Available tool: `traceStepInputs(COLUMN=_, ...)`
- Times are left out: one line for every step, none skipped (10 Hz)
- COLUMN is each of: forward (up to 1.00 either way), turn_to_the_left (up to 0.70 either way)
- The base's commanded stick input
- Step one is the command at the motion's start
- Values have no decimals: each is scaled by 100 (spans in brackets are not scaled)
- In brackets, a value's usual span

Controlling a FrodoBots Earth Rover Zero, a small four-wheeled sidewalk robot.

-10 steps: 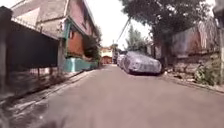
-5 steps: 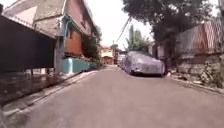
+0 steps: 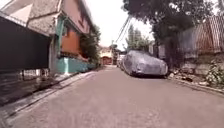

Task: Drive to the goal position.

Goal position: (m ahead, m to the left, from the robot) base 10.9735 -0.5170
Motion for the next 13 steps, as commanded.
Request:
traceStepInputs(forward=70, turn_to_the_left=2)
traceStepInputs(forward=70, turn_to_the_left=2)
traceStepInputs(forward=70, turn_to_the_left=2)
traceStepInputs(forward=70, turn_to_the_left=2)
traceStepInputs(forward=70, turn_to_the_left=2)
traceStepInputs(forward=70, turn_to_the_left=2)
traceStepInputs(forward=70, turn_to_the_left=2)
traceStepInputs(forward=70, turn_to_the_left=2)
traceStepInputs(forward=70, turn_to_the_left=2)
traceStepInputs(forward=70, turn_to_the_left=2)
traceStepInputs(forward=70, turn_to_the_left=2)
traceStepInputs(forward=70, turn_to_the_left=2)
traceStepInputs(forward=70, turn_to_the_left=2)
